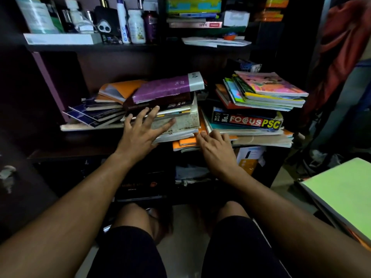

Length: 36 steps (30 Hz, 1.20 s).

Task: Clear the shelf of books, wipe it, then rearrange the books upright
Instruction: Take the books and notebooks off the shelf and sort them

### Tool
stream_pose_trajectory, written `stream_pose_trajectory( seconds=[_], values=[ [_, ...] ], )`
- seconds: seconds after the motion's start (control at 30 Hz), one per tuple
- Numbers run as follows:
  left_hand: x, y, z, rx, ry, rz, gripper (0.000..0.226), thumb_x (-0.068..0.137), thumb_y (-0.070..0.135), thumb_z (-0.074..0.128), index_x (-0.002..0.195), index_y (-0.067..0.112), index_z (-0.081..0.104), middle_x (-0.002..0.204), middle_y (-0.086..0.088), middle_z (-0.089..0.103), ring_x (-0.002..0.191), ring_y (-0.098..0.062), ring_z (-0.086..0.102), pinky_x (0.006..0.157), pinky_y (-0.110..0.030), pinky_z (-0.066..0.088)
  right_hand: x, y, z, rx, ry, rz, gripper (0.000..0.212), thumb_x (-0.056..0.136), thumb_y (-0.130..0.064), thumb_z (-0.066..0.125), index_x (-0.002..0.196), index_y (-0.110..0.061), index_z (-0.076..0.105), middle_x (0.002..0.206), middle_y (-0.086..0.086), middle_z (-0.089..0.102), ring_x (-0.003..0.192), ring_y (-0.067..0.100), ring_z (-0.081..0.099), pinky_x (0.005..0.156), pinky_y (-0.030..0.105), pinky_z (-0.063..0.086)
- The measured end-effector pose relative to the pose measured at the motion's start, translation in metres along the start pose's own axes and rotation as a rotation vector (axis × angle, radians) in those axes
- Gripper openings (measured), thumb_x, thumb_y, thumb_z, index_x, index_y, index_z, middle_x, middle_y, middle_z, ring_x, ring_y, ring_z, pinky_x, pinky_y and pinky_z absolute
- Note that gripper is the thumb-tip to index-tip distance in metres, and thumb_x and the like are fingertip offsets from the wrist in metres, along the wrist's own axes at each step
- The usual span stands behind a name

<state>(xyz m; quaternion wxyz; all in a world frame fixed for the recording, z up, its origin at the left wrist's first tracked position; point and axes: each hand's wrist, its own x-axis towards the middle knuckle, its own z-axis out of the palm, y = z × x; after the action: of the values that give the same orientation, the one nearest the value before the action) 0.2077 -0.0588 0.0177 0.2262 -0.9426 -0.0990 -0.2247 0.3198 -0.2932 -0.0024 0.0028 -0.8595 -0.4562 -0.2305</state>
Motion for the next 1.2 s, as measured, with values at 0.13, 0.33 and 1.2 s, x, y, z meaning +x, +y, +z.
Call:
stream_pose_trajectory(
  seconds=[0.13, 0.33, 1.2],
  values=[
    [-0.001, -0.001, -0.003, -0.035, -0.034, 0.007, 0.113, 0.075, 0.045, 0.083, 0.155, 0.054, 0.003, 0.165, -0.011, 0.011, 0.148, -0.037, 0.023, 0.107, -0.068, 0.032, 0.001, 0.009, -0.004, 0.047, 0.084, -0.041, 0.02, 0.096, -0.025, 0.051, 0.112, -0.02, 0.061, 0.111, -0.001, 0.068, 0.1, 0.024, 0.046, 0.078, 0.039, 0.023],
    [0.006, -0.005, -0.018, -0.079, -0.097, 0.009, 0.105, 0.085, 0.06, 0.068, 0.15, 0.06, -0.014, 0.168, -0.005, -0.003, 0.153, -0.032, 0.01, 0.116, -0.062, 0.026, 0.002, 0.012, -0.009, 0.086, 0.121, -0.034, 0.005, 0.09, -0.029, 0.066, 0.09, -0.024, 0.064, 0.089, -0.005, 0.072, 0.091, 0.021, 0.047, 0.075, 0.038, 0.024],
    [-0.032, 0.087, 0.016, -0.7, 0.22, -0.159, 0.052, 0.094, 0.043, 0.063, 0.141, 0.025, 0.052, 0.139, -0.002, 0.051, 0.126, -0.024, 0.051, 0.097, -0.04, 0.052, -0.003, 0.007, 0.017, 0.15, 0.167, -0.031, 0.04, 0.089, -0.019, 0.065, 0.128, -0.014, 0.06, 0.133, 0.007, 0.065, 0.123, 0.029, 0.055, 0.094, 0.042, 0.036]
  ],
)
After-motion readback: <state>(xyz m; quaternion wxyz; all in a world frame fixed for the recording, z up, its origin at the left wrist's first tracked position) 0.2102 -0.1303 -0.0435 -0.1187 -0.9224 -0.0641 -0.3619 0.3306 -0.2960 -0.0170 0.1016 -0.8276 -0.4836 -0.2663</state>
